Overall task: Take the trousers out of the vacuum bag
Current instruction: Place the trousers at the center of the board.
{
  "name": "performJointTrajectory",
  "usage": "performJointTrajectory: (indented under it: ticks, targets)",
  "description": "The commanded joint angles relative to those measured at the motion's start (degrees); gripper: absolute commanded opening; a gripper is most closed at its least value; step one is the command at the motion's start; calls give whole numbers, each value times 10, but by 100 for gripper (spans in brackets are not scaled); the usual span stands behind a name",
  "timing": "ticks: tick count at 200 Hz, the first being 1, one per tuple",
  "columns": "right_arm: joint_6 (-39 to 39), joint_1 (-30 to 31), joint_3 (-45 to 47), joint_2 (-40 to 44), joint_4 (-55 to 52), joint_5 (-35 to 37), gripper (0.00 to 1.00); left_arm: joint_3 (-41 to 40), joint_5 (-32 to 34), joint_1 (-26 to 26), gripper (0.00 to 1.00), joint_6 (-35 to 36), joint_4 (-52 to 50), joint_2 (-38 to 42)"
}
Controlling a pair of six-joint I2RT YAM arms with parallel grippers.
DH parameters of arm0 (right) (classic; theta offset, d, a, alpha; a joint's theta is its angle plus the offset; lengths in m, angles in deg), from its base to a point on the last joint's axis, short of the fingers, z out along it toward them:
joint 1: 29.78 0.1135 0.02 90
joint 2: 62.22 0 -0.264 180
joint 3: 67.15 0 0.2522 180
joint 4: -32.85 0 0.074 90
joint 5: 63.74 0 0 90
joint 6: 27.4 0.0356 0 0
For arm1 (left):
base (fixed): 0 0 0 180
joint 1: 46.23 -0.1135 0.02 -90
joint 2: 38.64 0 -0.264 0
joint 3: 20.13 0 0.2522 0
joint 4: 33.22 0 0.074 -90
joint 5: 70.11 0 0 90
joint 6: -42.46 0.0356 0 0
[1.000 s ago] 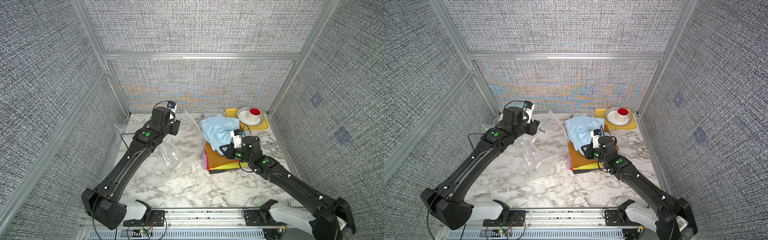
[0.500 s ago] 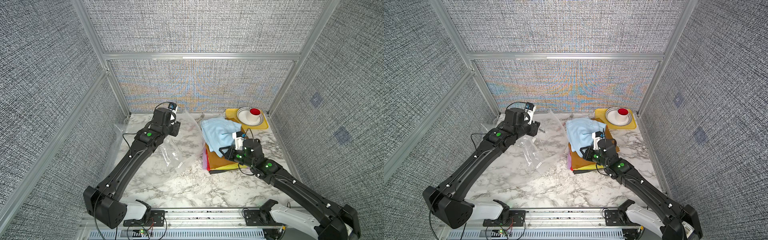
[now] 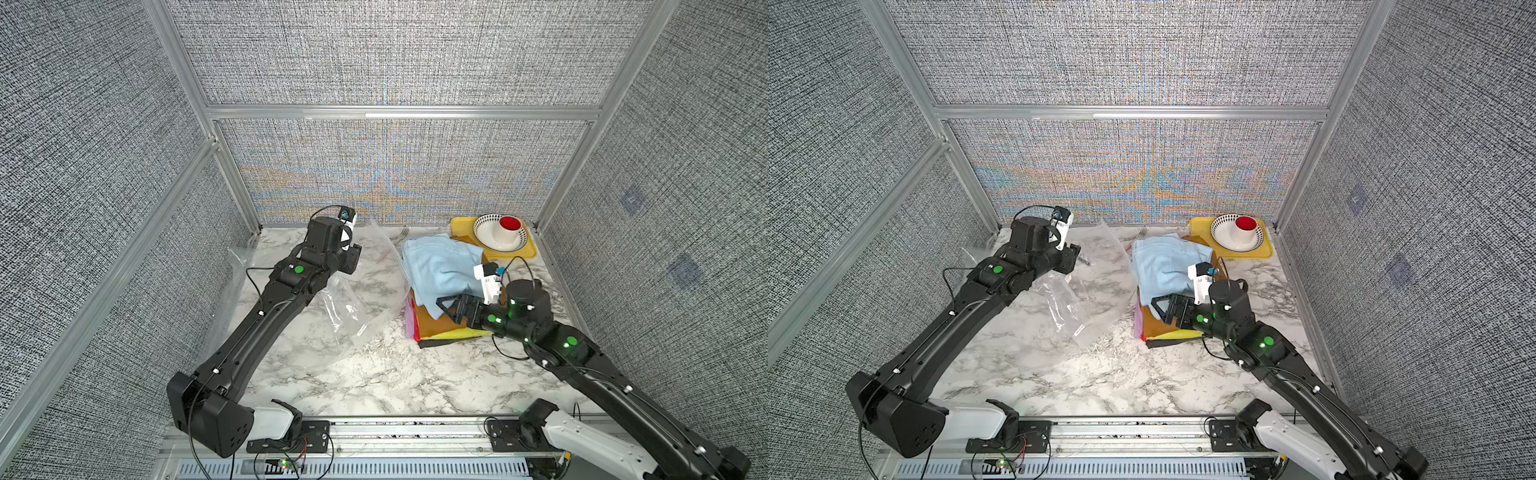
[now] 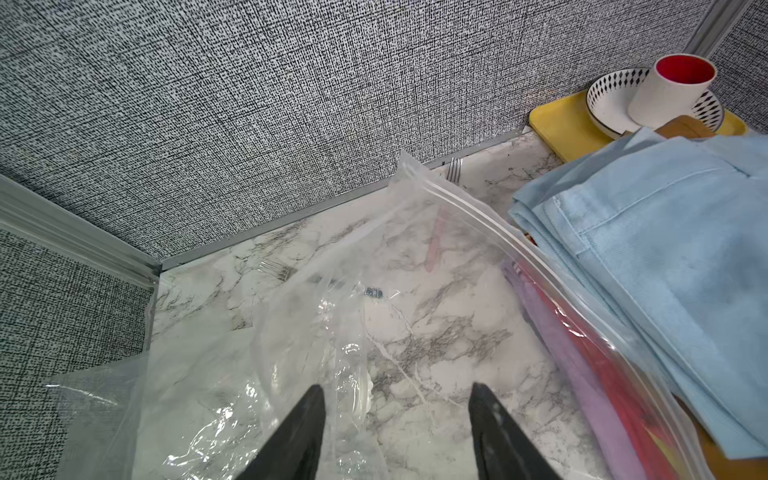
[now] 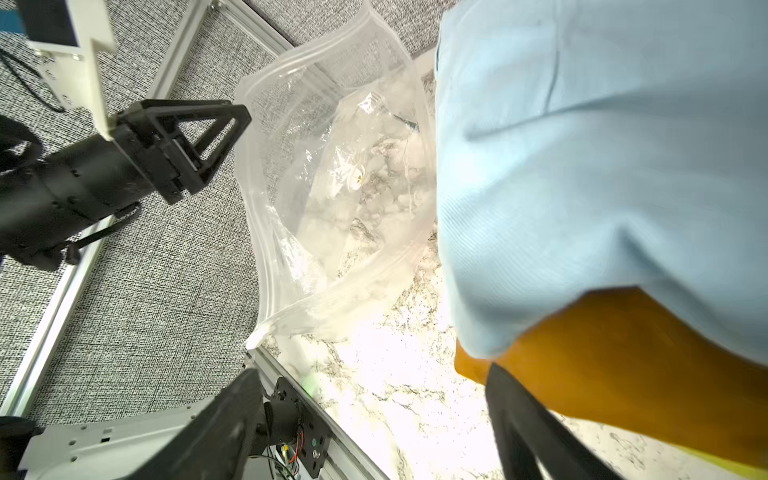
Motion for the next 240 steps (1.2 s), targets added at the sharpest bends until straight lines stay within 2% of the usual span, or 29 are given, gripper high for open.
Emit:
performJointTrajectory:
  ticks: [1, 27, 71, 89, 111, 166, 206, 240]
  targets:
    - [7, -20, -7, 28, -105, 58, 90, 10, -29, 1, 58, 4, 19, -5]
    - [26, -71, 12, 67, -121, 59, 91, 20, -43, 20, 58, 21, 17, -13]
    - [35, -171, 17, 107, -136, 38, 92, 18, -58, 98, 60, 51, 5, -6]
    - [27, -194, 40, 101, -103, 30, 91, -3, -85, 134, 62, 41, 12, 2]
    - [21, -212, 74, 78, -45, 16, 90, -41, -88, 185, 68, 25, 36, 8]
    - [5, -258, 77, 5, 31, -14, 84, -108, -49, 283, 74, -16, 134, -1]
    - [-24, -277, 72, 1, 56, -36, 83, -117, -29, 316, 77, -38, 208, -43]
    - [-39, -285, 81, -9, 63, -73, 80, -93, 27, 345, 79, -37, 218, -100]
